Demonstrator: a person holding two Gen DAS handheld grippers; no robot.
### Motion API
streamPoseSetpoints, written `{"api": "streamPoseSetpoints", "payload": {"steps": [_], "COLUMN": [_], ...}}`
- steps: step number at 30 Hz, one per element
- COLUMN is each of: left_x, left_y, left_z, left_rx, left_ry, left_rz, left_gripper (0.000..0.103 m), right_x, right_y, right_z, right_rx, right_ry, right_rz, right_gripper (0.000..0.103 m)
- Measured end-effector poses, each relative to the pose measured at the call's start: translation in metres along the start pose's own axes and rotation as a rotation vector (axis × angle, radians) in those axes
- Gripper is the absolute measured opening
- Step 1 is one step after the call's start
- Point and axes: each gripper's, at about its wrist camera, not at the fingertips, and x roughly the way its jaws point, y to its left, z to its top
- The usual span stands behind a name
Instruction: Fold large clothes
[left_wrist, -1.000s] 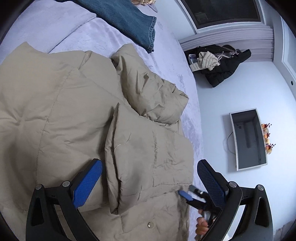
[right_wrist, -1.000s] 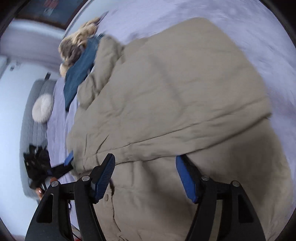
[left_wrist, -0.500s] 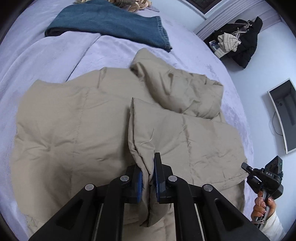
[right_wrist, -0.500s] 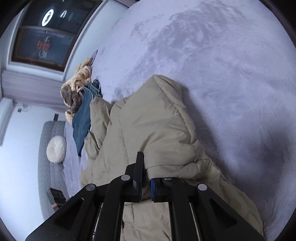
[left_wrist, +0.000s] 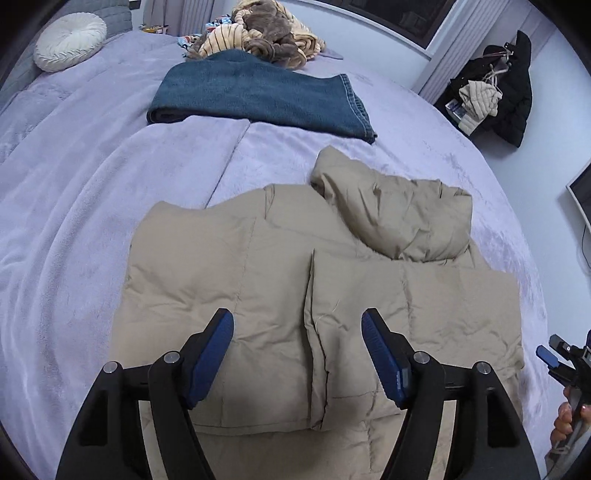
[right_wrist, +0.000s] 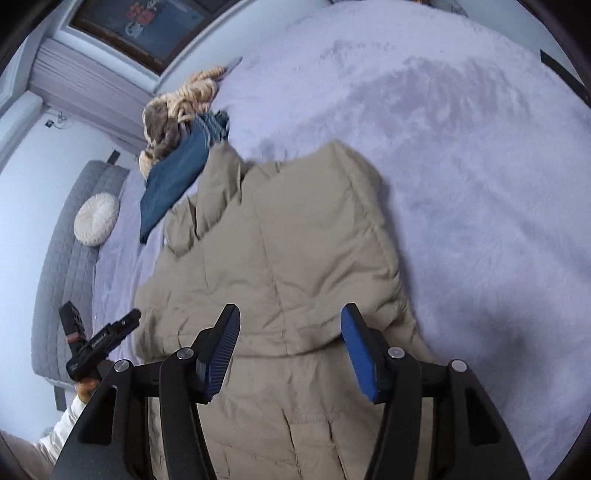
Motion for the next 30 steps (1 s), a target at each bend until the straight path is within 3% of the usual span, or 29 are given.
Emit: {"api": "streamPoseSetpoints", "payload": {"steps": [1, 3, 4, 6, 7, 8, 9, 15, 18, 22, 30], "left_x": [0.000, 0.005, 0.011, 0.024, 0.030, 0.038, 0.045, 0.071, 0.076, 0.071, 0.031], "left_y": [-0.003, -0.014, -0.022, -0.037, -0.042, -0.047, -0.050, -0.046, -0.044, -0.053, -0.043], "left_z": [0.004, 0.008, 0.009, 0.007, 0.005, 0.002, -0.001, -0.017, -0.022, -0.025, -0.031], "left_rx": [0.011, 0.057, 0.079, 0.109, 0.123, 0.141, 0.159, 0.195, 0.182, 0.216, 0.147], "left_ry": [-0.002, -0.002, 0.010, 0.031, 0.042, 0.057, 0.075, 0.101, 0.096, 0.081, 0.080], "left_rz": [-0.010, -0.026, -0.040, -0.059, -0.058, -0.047, -0.030, 0.060, 0.062, 0.119, 0.159], "left_gripper": [0.072, 0.060, 0.049, 0.048, 0.046, 0.035, 0.035, 0.035, 0.035, 0.036, 0.036], "right_x": [0.000, 0.014, 0.024, 0.055, 0.062, 0.072, 0.074, 0.074, 0.085, 0.088, 0.041], "right_y": [-0.008, -0.030, -0.042, -0.062, -0.070, -0.069, -0.065, -0.054, -0.059, -0.052, -0.022], "right_z": [0.008, 0.022, 0.027, 0.034, 0.034, 0.034, 0.034, 0.038, 0.037, 0.030, 0.007], "right_rx": [0.045, 0.161, 0.215, 0.331, 0.363, 0.383, 0.367, 0.140, 0.078, -0.005, -0.105], "right_ry": [-0.028, -0.041, -0.031, 0.032, 0.065, 0.095, 0.102, 0.091, 0.097, 0.072, 0.069], "right_rz": [-0.007, -0.001, 0.006, 0.042, 0.064, 0.105, 0.108, -0.100, -0.142, -0.225, -0.335], "right_gripper": [0.066, 0.066, 0.066, 0.066, 0.052, 0.028, 0.011, 0.009, 0.010, 0.013, 0.036]}}
